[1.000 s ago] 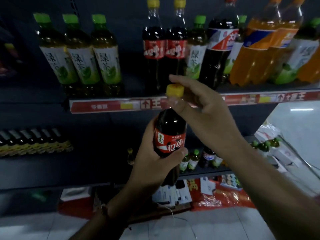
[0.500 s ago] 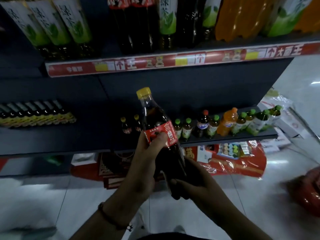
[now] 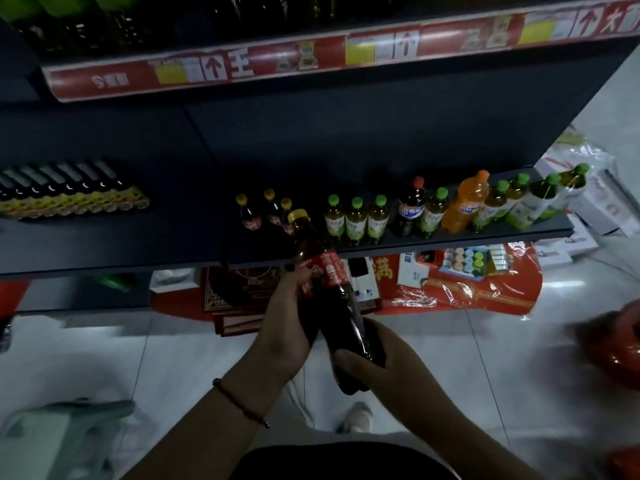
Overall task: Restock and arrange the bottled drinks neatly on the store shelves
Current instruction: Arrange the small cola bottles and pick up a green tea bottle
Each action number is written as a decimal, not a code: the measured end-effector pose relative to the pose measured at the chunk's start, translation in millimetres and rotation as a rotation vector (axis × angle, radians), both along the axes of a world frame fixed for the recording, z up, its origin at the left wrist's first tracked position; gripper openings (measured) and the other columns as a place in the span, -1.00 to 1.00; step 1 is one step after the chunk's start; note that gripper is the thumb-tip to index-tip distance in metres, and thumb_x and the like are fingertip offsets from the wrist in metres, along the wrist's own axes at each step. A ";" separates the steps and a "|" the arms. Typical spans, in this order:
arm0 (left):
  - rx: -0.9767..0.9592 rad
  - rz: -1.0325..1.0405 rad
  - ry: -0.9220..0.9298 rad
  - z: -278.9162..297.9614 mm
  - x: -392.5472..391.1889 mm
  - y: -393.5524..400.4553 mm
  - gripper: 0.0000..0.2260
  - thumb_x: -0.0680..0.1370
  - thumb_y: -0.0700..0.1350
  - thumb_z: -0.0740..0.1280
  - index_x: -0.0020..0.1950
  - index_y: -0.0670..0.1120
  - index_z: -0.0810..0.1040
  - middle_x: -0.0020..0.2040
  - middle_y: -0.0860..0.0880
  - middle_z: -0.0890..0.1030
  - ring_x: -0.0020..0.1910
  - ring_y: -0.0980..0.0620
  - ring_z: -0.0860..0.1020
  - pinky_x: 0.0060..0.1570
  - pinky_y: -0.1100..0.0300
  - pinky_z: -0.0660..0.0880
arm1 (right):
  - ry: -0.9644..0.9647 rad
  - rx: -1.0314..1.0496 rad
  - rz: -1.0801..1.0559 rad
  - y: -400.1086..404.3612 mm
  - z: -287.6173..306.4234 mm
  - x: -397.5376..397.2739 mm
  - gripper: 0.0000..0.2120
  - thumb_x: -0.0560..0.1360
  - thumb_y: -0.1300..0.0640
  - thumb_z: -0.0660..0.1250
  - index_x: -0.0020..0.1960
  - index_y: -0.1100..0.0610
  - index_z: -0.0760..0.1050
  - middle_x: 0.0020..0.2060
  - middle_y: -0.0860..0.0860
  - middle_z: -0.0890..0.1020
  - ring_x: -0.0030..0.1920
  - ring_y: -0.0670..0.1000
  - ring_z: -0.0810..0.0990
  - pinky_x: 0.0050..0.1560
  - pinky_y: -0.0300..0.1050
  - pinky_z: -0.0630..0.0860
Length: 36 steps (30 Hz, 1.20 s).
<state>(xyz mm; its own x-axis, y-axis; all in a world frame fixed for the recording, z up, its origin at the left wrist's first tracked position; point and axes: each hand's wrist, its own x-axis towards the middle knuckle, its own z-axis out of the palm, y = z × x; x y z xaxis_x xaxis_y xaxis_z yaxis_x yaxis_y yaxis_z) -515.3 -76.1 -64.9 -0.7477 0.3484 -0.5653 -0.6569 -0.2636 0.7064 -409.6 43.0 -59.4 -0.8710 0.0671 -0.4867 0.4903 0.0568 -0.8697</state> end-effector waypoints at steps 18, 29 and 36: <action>-0.577 -0.430 0.747 -205.3 -112.9 -19.9 -0.48 0.59 0.00 0.35 0.46 0.34 0.23 0.32 0.26 0.48 0.29 0.29 0.45 0.29 0.13 0.49 | 0.032 -0.246 -0.196 -10.9 -235.4 -143.3 -0.67 0.48 0.26 0.35 0.19 0.07 0.38 -0.03 0.20 0.62 -0.13 0.26 0.64 -0.09 0.08 0.62; -1.217 -0.221 1.846 -323.4 -233.1 -21.2 -0.40 0.55 0.12 0.30 0.51 -0.16 0.35 0.39 -0.18 0.47 0.38 -0.13 0.39 0.39 0.03 0.29 | 0.539 -0.050 -0.089 21.0 -381.6 -274.6 -0.58 0.44 0.37 0.42 0.25 0.16 0.47 -0.02 0.14 0.67 0.02 0.11 0.66 -0.02 0.00 0.61; -1.432 -0.023 1.980 -350.9 -281.7 -10.6 -0.39 0.53 0.13 0.30 0.51 -0.14 0.35 0.46 -0.24 0.37 0.48 -0.28 0.27 0.41 -0.27 0.19 | 0.781 0.123 -0.216 28.1 -415.4 -334.1 -0.58 0.36 0.24 0.54 0.18 0.08 0.56 0.00 -0.05 0.70 0.03 -0.07 0.66 0.01 -0.21 0.58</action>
